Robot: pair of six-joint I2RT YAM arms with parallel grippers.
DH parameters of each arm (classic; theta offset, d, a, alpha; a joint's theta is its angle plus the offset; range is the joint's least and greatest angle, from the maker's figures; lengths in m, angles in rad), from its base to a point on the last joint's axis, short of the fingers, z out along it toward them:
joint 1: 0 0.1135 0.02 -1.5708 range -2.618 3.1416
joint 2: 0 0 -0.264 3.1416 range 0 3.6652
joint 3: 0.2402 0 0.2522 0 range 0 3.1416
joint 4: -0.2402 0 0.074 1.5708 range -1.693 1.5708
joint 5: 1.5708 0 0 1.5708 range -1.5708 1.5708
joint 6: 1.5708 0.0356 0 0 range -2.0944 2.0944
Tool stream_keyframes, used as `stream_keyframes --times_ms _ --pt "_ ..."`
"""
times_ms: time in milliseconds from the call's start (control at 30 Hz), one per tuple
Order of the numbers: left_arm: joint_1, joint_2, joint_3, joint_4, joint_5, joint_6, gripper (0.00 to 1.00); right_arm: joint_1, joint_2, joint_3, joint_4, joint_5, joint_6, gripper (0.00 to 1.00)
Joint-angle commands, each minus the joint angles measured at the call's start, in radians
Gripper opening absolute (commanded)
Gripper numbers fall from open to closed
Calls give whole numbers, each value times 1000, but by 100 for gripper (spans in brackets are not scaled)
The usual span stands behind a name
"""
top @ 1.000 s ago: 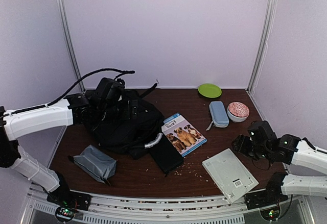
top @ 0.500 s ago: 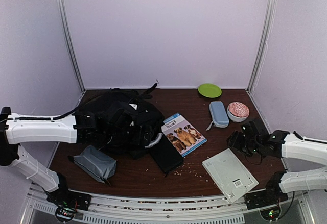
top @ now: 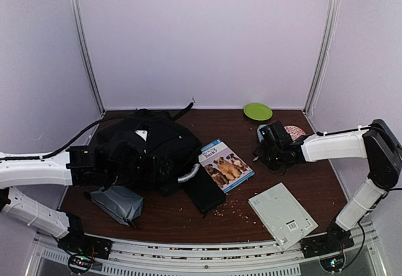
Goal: Pack the student bag
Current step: Adjust the stationery at the center of the board.
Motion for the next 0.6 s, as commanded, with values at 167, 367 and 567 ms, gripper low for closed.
stream_keyframes --times_ms 167,367,567 --pt "0 -86 -43 -22 -85 15 95 -20 188 152 -50 139 166 51" --pt "0 -137 -67 -41 -128 22 95 -33 293 252 -125 141 175 48" --pt "0 -195 -99 -47 -155 27 95 -43 356 322 -176 150 176 46"
